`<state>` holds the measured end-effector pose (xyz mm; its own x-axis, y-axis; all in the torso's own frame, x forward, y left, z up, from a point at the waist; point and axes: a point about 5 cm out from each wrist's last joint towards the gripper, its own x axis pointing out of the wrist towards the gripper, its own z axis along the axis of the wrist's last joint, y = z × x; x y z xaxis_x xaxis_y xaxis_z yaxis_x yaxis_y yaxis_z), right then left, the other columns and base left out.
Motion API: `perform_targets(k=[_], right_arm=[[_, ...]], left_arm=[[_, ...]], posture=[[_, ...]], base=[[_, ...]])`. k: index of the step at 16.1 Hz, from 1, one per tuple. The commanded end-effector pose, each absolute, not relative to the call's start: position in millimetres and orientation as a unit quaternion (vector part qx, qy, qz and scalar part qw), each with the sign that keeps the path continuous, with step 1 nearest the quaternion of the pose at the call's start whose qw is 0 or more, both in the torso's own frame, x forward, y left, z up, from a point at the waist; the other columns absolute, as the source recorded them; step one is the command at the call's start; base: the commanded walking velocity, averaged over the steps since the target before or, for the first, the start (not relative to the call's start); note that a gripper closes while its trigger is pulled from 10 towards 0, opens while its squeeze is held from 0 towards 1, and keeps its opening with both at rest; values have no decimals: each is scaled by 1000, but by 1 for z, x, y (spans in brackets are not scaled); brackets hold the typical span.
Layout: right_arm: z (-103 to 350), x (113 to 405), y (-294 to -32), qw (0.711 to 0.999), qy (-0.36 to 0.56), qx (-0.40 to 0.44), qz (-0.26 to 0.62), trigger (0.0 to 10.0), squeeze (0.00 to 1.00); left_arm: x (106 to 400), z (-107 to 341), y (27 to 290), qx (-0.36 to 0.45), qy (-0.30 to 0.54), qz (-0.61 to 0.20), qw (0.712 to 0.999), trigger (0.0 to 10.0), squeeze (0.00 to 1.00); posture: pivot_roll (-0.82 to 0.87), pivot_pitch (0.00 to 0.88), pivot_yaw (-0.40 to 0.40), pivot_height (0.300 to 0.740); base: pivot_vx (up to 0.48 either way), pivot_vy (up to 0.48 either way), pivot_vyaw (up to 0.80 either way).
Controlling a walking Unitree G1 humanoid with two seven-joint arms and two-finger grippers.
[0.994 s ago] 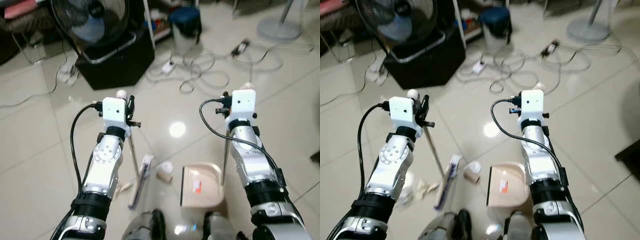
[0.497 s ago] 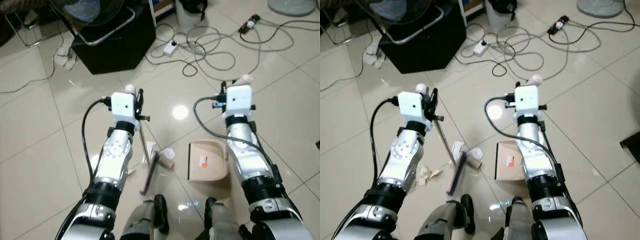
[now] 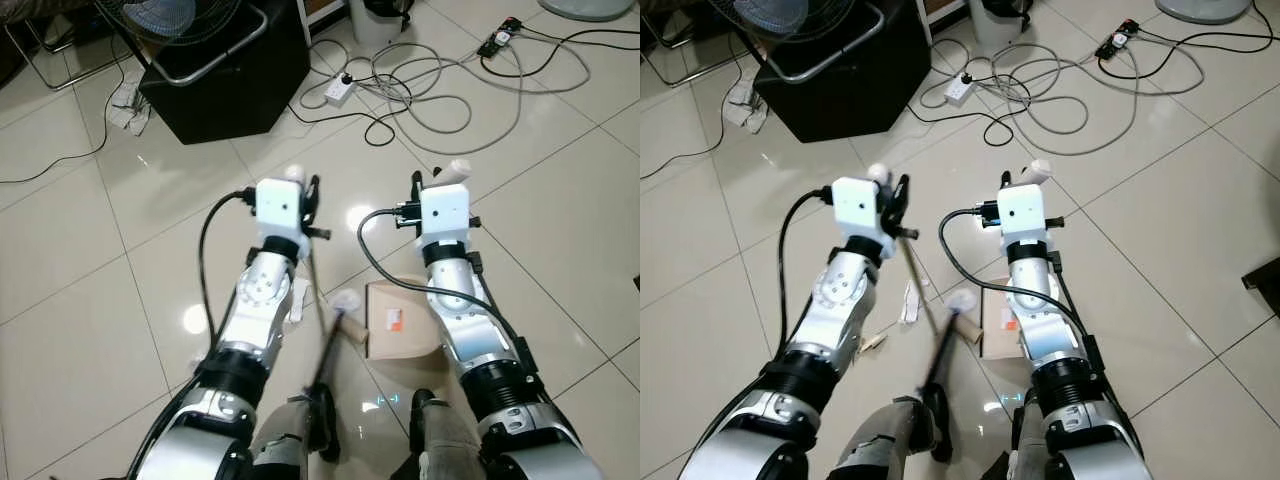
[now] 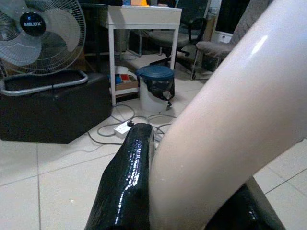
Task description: Sweep floor
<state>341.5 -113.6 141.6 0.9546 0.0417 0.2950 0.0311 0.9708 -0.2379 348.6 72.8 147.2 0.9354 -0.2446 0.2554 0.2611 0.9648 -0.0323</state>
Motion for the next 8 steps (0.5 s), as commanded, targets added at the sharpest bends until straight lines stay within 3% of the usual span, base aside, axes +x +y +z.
perform_targets(k=[1,8], right_arm=[[127,336,-100,987,-126,-100,25,10000,0],[124,338,-99,989,-115,-86,21,10000,0]], left_arm=[[351,153,74,-59,-127,-129,982,10000,0],[350,182,60,-145,-134,-164,967,10000,0]], posture=[[55,361,225,740],[56,332,215,740]], base=[[0,0,0],[0,0,0]])
